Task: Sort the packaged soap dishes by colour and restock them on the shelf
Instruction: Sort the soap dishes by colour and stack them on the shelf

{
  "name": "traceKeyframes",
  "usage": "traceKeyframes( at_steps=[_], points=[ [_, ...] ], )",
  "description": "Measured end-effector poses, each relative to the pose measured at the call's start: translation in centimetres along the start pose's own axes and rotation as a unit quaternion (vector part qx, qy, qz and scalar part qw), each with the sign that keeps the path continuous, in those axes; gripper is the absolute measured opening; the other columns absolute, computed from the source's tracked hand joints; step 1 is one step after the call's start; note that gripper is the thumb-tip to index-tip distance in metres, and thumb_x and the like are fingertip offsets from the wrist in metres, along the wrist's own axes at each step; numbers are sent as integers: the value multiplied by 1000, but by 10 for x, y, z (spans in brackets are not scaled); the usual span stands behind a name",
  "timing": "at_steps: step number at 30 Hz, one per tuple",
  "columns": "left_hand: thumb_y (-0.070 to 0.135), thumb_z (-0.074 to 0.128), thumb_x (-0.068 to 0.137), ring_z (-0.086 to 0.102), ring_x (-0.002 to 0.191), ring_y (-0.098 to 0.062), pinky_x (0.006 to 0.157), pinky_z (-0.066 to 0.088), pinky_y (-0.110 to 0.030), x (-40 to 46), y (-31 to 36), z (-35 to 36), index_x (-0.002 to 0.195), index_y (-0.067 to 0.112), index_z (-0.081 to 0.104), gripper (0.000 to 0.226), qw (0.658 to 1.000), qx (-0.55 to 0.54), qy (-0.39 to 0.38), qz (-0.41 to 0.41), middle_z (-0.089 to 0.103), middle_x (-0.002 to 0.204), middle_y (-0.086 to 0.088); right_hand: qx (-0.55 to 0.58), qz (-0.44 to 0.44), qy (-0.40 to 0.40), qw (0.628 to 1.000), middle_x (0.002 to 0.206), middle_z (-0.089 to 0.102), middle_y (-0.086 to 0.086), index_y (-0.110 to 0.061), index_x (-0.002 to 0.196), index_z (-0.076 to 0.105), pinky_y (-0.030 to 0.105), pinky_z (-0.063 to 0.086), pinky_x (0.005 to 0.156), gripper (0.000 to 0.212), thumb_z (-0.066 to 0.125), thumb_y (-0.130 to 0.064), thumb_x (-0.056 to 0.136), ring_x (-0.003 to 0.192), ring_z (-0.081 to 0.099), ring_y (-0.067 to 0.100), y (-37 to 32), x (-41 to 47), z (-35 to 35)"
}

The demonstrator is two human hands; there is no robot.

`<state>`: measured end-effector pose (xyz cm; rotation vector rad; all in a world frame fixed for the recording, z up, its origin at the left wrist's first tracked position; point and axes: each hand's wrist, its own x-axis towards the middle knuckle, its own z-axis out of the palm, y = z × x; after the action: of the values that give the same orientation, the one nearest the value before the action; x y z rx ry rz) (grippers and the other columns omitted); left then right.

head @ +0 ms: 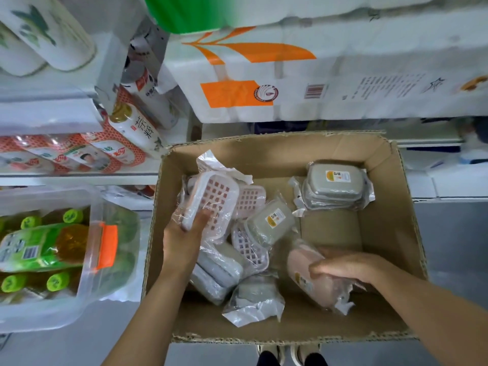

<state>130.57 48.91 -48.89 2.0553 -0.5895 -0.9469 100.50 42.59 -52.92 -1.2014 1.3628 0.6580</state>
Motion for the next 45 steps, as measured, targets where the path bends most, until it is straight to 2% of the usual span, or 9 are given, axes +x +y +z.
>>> traceKeyframes(
  at_steps=[5,9,18,23,26,33,38,42,45],
  points=[
    [36,72,86,72,83,-7,64,52,-15,5,-1,0,106,19,70,27,1000,-18,-17,-18,74,91,6,-235,-219,305,896,151,25,3,-26,151,8,38,40,108,97,75,-31,81,137,33,22,-23,22,13],
    [33,72,87,69,73,1,60,49,-10,6,-2,6,99,24,69,16,999,-23,-19,-18,73,85,11,-344,-282,315,839,160,4,2,-29,153,1,43,42,106,104,66,4,79,139,29,25,-69,36,15],
    [36,73,86,71,82,-7,70,52,-19,6,1,7,103,21,70,23,998,-48,0,-29,74,89,6,-361,-316,414,774,118,56,-4,-24,127,54,36,41,89,52,66,-36,77,113,51,19,-77,11,-1],
    [34,71,88,66,77,-4,59,45,-14,4,8,14,105,20,67,22,998,-55,-2,-43,70,85,9,-328,-269,267,865,149,27,-1,-21,150,17,44,35,111,101,81,-29,72,135,32,21,-73,24,-11],
    [34,70,89,68,76,-4,56,47,-12,6,7,16,105,20,66,22,997,-65,2,-46,71,86,6,-333,-236,230,883,151,24,0,-21,152,10,43,36,109,100,73,-8,76,136,31,23,-80,49,7],
    [37,71,88,70,80,-9,71,53,-24,8,-5,10,101,22,68,20,997,-48,14,-52,73,88,5,-300,-228,381,844,127,49,4,-20,142,27,40,36,101,94,72,-58,69,117,45,25,-77,28,15],
    [38,71,87,69,84,-14,72,53,-26,4,-3,16,103,15,68,29,999,-16,-2,-51,72,90,2,-311,-137,512,789,126,47,13,-17,149,16,44,35,96,109,77,-56,67,117,41,31,-69,-20,-45],
    [59,72,78,68,100,-20,91,54,-39,4,-4,27,120,15,65,62,997,43,-39,-51,71,107,0,-321,-58,443,835,145,26,15,-15,152,4,51,25,114,117,82,-43,70,136,26,34,-57,-13,-90],
    [66,70,76,64,103,-11,86,50,-26,0,-2,34,123,23,59,64,984,104,-146,-22,68,111,11,-283,-129,426,850,151,26,10,-17,151,19,48,27,113,89,72,-26,80,139,22,32,-68,-15,-88]
  ],
)
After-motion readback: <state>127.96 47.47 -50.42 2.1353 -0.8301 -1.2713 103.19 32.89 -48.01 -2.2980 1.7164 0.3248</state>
